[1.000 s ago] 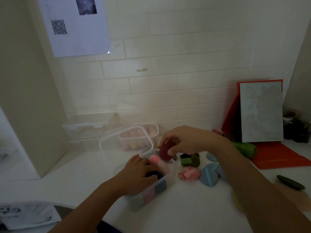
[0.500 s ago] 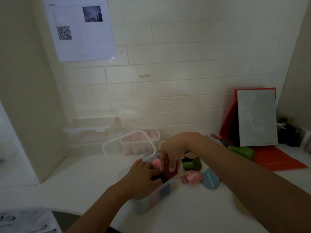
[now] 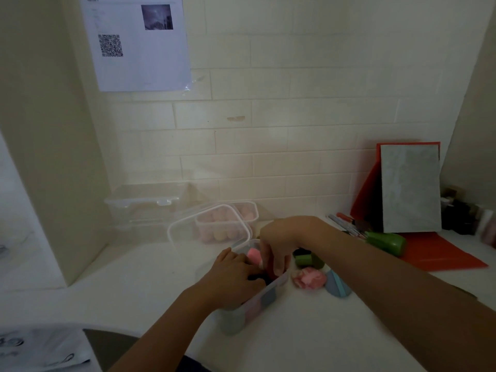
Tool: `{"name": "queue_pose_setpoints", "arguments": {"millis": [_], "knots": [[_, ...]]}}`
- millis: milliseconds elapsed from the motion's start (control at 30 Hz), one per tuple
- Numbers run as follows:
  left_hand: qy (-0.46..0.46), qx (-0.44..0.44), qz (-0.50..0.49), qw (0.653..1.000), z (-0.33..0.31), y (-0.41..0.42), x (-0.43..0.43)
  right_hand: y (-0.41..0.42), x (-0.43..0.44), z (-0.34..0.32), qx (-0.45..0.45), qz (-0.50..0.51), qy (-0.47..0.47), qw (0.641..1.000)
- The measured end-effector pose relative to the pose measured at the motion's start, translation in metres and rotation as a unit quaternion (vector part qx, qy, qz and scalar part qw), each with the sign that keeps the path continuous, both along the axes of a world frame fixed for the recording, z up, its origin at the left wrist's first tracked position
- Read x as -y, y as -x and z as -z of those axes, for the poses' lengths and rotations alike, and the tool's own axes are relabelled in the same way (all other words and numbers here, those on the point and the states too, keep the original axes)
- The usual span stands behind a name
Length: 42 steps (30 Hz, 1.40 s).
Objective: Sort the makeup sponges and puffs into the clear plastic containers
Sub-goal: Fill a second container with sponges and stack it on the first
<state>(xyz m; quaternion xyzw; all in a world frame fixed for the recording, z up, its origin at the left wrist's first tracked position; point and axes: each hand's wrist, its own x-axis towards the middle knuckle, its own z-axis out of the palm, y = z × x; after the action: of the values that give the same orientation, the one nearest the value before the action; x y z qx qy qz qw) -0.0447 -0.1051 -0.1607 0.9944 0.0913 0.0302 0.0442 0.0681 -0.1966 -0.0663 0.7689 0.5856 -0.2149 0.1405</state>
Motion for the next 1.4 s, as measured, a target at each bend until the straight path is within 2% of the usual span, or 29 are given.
{"name": "queue_pose_setpoints", "arguments": {"millis": [133, 233, 400, 567, 767, 1000, 1100, 1233, 1300, 1400], "knots": [[0.008, -0.015, -0.002, 1.0, 0.0, -0.001, -0.002, 0.001, 0.0, 0.004, 0.019, -0.005, -0.022, 1.0], [0.007, -0.012, 0.002, 1.0, 0.003, -0.002, -0.004, 0.003, 0.0, 0.009, 0.068, -0.023, -0.046, 0.996], [0.018, -0.02, -0.004, 1.0, 0.006, -0.005, -0.007, 0.011, -0.004, 0.022, 0.11, -0.069, -0.043, 0.991], [0.011, -0.025, 0.0, 1.0, 0.005, -0.004, -0.006, 0.015, 0.001, 0.038, 0.161, -0.104, -0.11, 0.975], [0.014, -0.025, -0.01, 1.0, 0.002, -0.002, -0.002, 0.02, 0.001, 0.036, 0.183, -0.087, -0.08, 0.976], [0.017, -0.058, -0.015, 0.998, -0.003, 0.001, 0.004, 0.021, -0.006, 0.033, 0.17, -0.027, -0.012, 0.985], [0.012, -0.036, -0.015, 0.999, -0.01, 0.004, 0.011, 0.022, -0.018, 0.056, 0.181, 0.021, -0.046, 0.982], [0.017, -0.001, -0.008, 1.0, -0.011, 0.008, 0.015, 0.024, -0.016, 0.058, 0.136, 0.058, -0.078, 0.986], [0.049, 0.019, -0.018, 0.998, -0.008, 0.009, 0.013, 0.023, 0.0, 0.045, 0.117, 0.038, -0.108, 0.987], [0.141, 0.09, -0.031, 0.985, -0.011, 0.013, 0.016, 0.022, 0.024, 0.036, 0.066, 0.071, -0.152, 0.984]]}}
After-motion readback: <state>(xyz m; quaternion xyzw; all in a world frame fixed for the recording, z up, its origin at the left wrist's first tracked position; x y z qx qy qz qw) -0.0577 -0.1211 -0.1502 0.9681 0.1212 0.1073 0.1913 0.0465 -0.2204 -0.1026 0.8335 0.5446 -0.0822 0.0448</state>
